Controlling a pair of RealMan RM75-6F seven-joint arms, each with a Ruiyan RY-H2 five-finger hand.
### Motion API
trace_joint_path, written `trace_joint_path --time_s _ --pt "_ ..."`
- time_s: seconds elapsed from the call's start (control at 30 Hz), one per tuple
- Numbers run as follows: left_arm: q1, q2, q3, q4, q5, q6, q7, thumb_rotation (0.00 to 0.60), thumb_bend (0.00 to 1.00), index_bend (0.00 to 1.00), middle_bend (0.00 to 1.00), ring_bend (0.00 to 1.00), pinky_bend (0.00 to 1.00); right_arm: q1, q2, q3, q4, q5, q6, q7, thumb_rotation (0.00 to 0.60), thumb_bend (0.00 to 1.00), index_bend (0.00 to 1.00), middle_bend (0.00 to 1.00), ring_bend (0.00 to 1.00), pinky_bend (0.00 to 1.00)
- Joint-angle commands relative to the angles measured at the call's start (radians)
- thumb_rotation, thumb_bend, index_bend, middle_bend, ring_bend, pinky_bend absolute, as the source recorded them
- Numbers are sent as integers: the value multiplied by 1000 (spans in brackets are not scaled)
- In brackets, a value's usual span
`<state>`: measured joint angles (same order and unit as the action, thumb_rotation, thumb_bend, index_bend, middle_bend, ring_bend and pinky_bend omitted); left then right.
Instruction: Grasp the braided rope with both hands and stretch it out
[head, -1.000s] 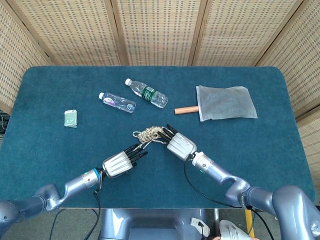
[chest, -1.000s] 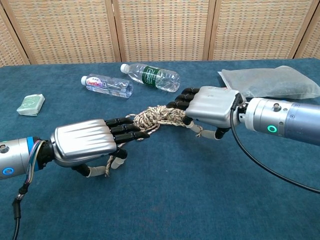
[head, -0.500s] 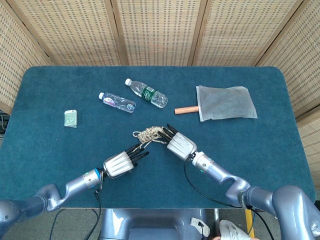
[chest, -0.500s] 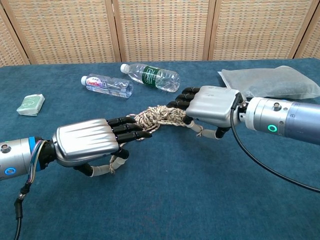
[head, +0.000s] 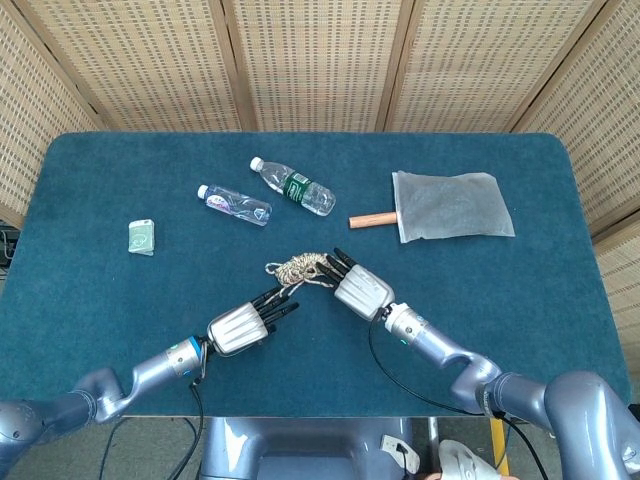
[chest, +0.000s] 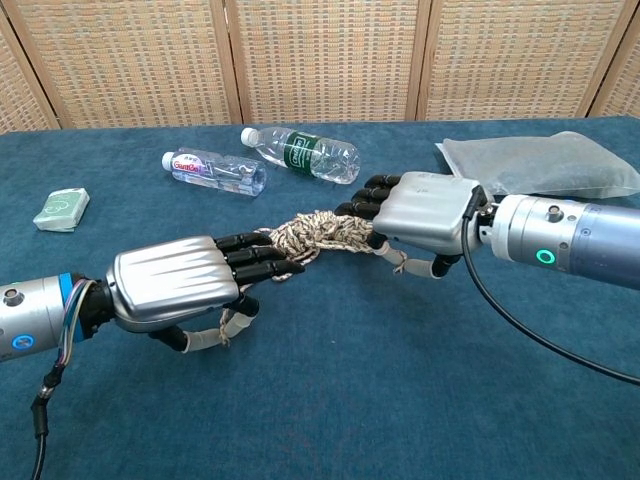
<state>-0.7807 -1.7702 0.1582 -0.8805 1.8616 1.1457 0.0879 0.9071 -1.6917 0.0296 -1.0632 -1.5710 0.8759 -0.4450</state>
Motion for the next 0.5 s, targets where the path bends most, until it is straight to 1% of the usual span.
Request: trace_joint_path --time_s 0.03,0.07,0.13,0.23,0.37,0.4,0.5 --pt "4 5 -7 0 -6 14 -6 600 467 793 0 0 0 -1 2 1 0 -1 5 2 600 518 616 0 0 0" --pt "6 9 -10 0 -9 23 -8 600 467 797 0 0 0 -2 3 2 0 -1 9 3 600 519 616 0 0 0" --pt "32 53 -36 2 -39 81 -32 600 467 801 0 0 0 -6 19 13 -7 0 29 1 600 519 616 0 0 0" --pt "55 111 -47 6 -60 123 -60 600 466 809 0 0 0 -11 46 20 -27 7 37 -4 600 519 616 0 0 0" --pt "75 168 -61 22 -86 147 -79 600 467 812 0 0 0 -19 79 30 -50 23 39 -19 600 519 616 0 0 0" --pt "87 192 -74 39 -108 155 -85 600 466 812 0 0 0 -26 92 35 -53 38 39 -23 600 519 616 0 0 0" --pt "100 221 -82 64 -128 158 -108 600 467 813 0 0 0 -42 113 38 -57 64 35 -30 600 519 616 0 0 0"
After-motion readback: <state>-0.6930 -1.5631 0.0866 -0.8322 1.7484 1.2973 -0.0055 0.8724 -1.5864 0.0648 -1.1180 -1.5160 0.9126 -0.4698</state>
